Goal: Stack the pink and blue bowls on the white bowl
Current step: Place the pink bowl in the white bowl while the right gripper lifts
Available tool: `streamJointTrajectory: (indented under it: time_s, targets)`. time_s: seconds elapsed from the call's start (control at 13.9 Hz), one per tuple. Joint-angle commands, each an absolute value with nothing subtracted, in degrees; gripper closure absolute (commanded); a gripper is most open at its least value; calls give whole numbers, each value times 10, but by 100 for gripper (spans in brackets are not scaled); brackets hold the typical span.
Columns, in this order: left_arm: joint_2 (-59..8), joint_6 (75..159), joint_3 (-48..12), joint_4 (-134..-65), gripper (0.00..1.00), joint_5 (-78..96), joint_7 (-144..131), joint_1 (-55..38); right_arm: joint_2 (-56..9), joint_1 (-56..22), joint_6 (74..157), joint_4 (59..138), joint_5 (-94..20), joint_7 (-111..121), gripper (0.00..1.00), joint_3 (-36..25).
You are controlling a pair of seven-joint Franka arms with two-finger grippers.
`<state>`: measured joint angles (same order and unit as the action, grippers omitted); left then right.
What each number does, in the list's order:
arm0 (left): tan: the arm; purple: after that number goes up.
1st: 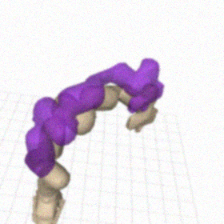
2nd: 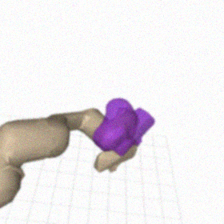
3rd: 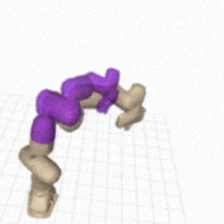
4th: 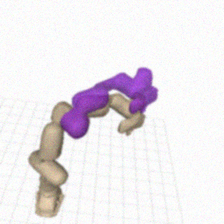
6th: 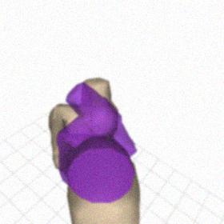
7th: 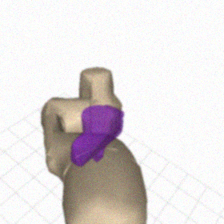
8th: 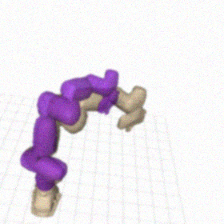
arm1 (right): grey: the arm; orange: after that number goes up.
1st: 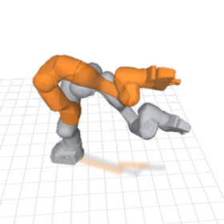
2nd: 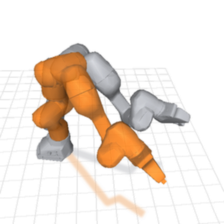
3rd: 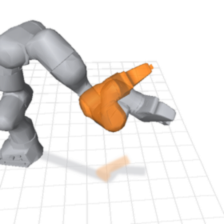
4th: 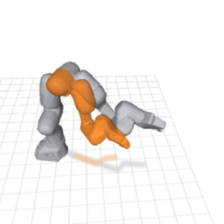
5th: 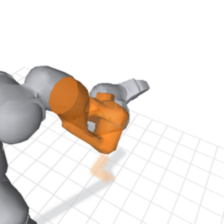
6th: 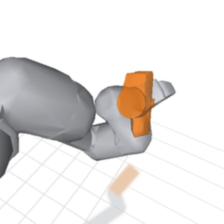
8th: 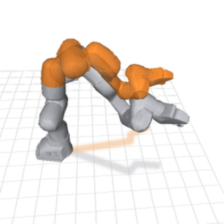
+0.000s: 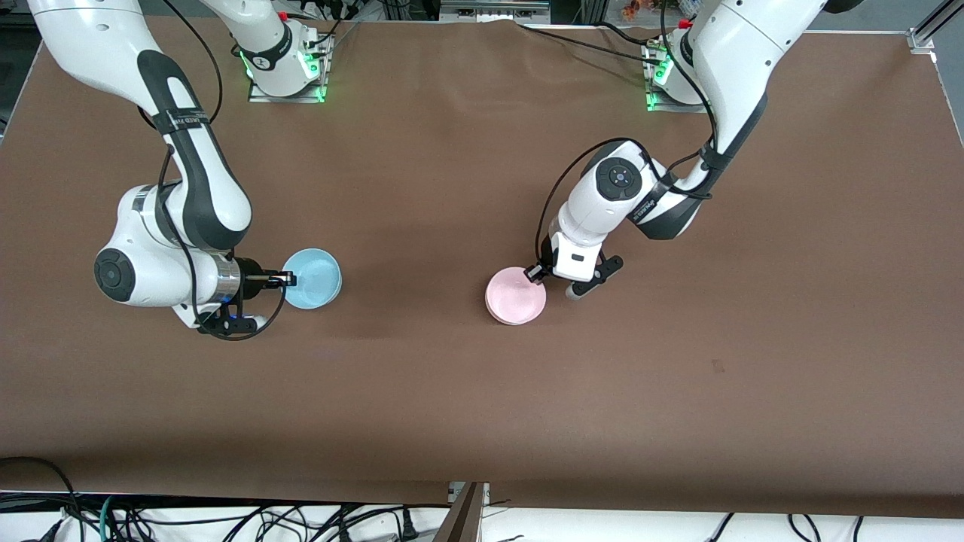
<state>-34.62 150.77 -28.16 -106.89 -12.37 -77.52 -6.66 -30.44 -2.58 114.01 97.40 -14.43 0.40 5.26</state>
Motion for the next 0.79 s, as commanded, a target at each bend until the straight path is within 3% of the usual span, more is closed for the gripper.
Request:
streamJointTrajectory:
  time_s: [0.0, 0.72]
  targets:
    - [-360, 1509, -270, -1051, 100, -140, -790, -77, -302, -24, 1129, 963, -153, -2, 100, 54]
    - [-373, 1519, -261, -1048, 100, -156, -808, -98, -303, -36, 1134, 958, -156, -4, 100, 54]
